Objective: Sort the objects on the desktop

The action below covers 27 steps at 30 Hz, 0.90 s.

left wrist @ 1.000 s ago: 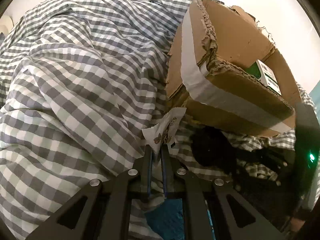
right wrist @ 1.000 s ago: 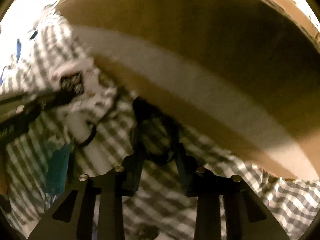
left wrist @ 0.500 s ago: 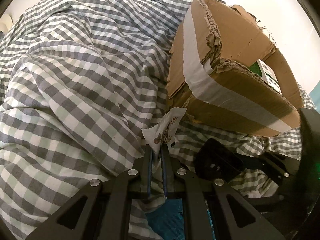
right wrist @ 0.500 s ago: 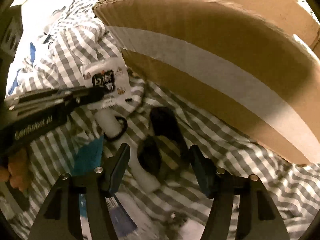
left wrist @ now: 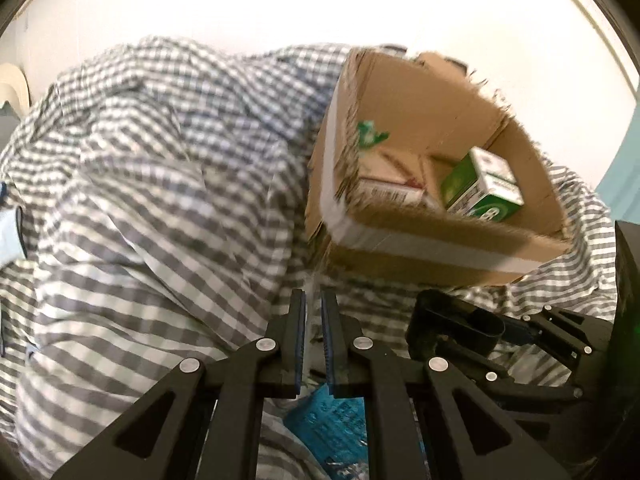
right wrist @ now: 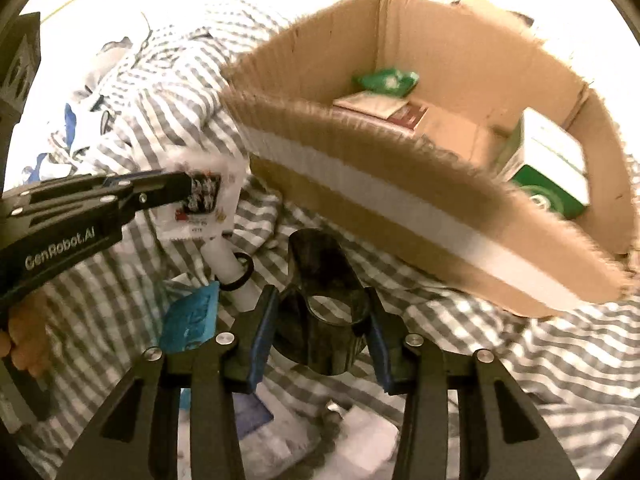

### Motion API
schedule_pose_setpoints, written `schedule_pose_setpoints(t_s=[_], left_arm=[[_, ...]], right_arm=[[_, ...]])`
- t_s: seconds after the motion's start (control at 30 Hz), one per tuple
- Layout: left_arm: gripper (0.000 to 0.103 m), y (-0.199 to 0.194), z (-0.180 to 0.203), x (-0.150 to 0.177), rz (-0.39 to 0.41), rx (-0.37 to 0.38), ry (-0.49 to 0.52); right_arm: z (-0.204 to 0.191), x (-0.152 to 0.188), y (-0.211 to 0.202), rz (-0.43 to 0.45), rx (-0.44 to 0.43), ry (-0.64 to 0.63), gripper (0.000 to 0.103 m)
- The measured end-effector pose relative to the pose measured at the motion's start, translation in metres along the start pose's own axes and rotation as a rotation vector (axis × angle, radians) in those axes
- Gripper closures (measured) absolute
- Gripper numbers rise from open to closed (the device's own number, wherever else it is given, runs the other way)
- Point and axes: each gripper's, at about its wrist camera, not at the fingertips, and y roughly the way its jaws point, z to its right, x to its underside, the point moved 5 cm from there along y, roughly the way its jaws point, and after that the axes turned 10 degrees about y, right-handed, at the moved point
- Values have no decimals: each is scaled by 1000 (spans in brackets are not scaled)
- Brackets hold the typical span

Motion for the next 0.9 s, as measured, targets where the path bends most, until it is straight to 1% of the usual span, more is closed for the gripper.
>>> schedule_pose_setpoints(t_s=[0.1,0.13,0.17,0.2,0.27,0.3,0.37,0.4,0.43,0.47,0.5,0.53,0.57,0.6,0.67,0.7,0.73,0.77,0.8,0.87,0.9], left_arm=[[95,-11,1,-4,17,8,7],[95,-13,1,-4,20,13,9],[95,-13,3,-6,21,14,6],[95,-14,2,-6,19,15,0],[95,-14,1,-5,10,24,-10],[95,-13,0,-4,6,23,-14],[94,-6,1,-1,-20,45,-1],[91,0,1,1,-44,42,10],[84,8,0,4,-76,23,14],[78,14,-1,7,-90,18,11],[64,23,-2,10,-111,17,1],[48,31,-4,14,-127,15,-14],[42,40,-5,17,-144,10,-29],[40,49,-7,20,-161,-1,-40],[39,66,-8,21,-189,-44,-30],[35,76,-7,21,-215,-51,-18],[34,85,-6,21,-241,-55,-4],[34,95,-5,20,-264,-72,12],[37,100,-4,20,-272,-76,19],[79,106,-2,21,-279,-66,23],[94,108,-2,23,-291,-30,10]], right_arm=[[8,3,-20,32,6,8,65],[3,1,-22,40,7,15,67],[4,2,-28,49,4,26,72],[9,1,-30,51,-2,31,75],[8,-4,-31,56,-3,43,75],[18,3,-38,54,-1,43,75],[16,3,-34,52,-3,49,75],[16,3,-31,40,-12,55,75],[15,2,-27,36,-14,61,75],[17,3,-23,28,-11,67,75],[15,2,-19,25,-5,69,75],[17,3,-17,26,1,70,75],[19,4,-15,22,-2,73,75],[21,6,-13,5,-9,76,75],[25,6,-9,1,-17,86,75],[27,7,-7,-3,-22,89,75],[28,8,-5,-7,-29,93,75],[29,8,-2,-13,-37,99,75],[30,8,0,-17,-41,101,75],[32,9,4,-27,-47,103,75],[33,9,5,-30,-50,104,75]])
